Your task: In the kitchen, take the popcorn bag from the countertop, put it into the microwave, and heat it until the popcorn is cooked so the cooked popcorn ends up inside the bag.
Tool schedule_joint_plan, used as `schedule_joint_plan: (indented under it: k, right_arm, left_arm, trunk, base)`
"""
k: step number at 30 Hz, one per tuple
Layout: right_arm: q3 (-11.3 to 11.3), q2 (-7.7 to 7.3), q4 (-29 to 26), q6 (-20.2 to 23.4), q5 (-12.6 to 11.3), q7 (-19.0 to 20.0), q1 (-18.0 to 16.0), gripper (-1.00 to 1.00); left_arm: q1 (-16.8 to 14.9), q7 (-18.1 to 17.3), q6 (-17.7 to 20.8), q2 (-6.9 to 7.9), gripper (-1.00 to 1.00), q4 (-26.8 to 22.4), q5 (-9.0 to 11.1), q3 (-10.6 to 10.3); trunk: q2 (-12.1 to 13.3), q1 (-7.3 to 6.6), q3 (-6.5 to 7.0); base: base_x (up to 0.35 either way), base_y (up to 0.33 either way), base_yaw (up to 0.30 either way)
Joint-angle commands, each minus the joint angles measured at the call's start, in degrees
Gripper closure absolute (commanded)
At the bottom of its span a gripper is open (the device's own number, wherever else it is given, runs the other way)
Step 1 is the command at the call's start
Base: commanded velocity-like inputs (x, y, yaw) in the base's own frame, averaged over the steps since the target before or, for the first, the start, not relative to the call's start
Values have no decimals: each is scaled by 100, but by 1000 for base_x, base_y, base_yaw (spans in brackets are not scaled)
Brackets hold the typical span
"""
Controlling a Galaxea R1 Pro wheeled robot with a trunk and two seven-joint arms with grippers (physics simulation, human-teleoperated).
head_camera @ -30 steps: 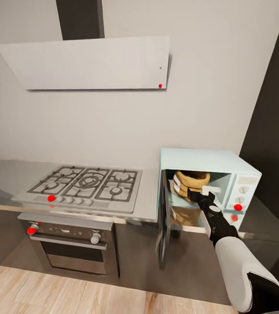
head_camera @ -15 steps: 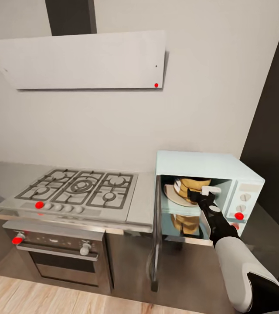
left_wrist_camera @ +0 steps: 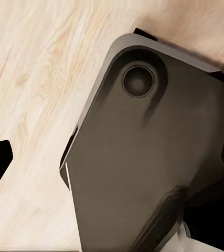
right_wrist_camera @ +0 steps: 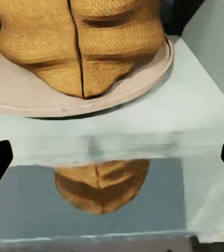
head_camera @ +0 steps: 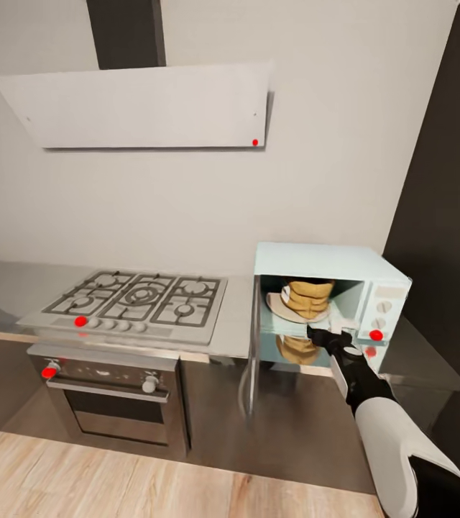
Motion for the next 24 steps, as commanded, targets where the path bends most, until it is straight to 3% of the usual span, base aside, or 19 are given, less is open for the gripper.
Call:
schedule_joint_plan:
  k: [1,10,15,19,20,21,22,24]
  right_arm:
    - [-33,8,-12,31,62,11,22,-100]
    - [-29,-49,-5,83,70,11,54,-100]
    - [-33,-87,-12,158,83,6,285,-100]
    - [-33,-386,60,179,58,2,850,-100]
    - [-33,-446,349,151,54,-18,1055,-100]
    - [-34,-589,1206,104,63,-82,1282,-100]
    - [-32,-854,2879,-117,62,-156,1368,-100]
    - [-27,-874,3244,-293,50,-168,1648,-100]
  left_arm:
    - [1,17,-8,-5,-100,-8,10,10]
    - [1,17,-9,-6,-100,-8,9,9]
    - [1,21,-4,-6,-100,19,26,4]
    - [1,18,-2,1,-100,20,20,-8]
    - [1,17,-2,10,-100,8,26,-4]
    - [1,17,-5,25,-100,-14,15,-2]
    - [1,18,-5,83,-100,2,23,2]
    - [1,17,-3,95,-100,35,28,-2]
  trunk:
    - [-5,-3,-7]
    - [-5,-3,-7]
    - [-5,-3,-7]
    - [-5,-3,-7]
    - [-5,-3,-7]
    - [-5,-3,-7]
    - [-5,-3,-7]
    - [-5,-3,-7]
  base:
    - [-345,0,0]
    - [-346,0,0]
    - [-345,0,0]
    - [-250,0,0]
    - [-50,0,0]
    - [-13,0,0]
    - [-1,0,0]
    - [0,0,0]
